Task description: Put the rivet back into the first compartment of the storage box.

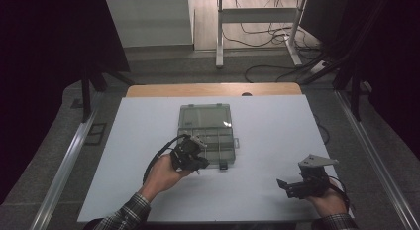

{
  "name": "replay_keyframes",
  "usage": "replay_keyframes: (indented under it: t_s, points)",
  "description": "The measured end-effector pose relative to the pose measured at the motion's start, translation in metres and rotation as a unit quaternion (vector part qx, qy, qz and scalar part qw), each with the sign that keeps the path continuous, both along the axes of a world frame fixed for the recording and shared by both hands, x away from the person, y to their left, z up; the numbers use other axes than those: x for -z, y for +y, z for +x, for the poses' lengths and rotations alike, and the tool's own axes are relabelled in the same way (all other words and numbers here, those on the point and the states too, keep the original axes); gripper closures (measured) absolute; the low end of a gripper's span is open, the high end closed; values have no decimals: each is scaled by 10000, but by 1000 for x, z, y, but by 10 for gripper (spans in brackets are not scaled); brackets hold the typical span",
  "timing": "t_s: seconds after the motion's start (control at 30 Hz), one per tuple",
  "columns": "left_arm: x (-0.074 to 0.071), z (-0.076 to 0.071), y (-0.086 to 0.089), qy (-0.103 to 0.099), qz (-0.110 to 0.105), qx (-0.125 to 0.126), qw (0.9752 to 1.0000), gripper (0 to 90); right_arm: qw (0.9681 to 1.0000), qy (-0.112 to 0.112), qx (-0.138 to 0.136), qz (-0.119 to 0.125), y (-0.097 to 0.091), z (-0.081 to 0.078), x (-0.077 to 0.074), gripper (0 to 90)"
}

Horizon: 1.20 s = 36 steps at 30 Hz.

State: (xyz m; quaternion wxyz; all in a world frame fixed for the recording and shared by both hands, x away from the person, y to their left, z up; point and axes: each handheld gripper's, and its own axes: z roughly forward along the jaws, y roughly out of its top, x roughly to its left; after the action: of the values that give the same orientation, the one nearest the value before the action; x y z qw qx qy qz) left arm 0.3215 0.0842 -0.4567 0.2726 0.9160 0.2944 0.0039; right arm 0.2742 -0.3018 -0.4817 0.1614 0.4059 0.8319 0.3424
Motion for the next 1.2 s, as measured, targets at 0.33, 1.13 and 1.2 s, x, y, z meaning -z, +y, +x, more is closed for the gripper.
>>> replay_keyframes:
  t_s: [0.33,1.13,1.2]
  points:
    - [-17,12,9,-60,46,-163,9998,834,10000,-4,3,1,0,0,0,0]
    - [-34,56,41,-253,26,-788,9966,834,10000,6,-16,23,1,0,0,0]
    - [-35,59,43,-264,50,-841,9961,834,10000,7,-17,24,1,0,0,0]
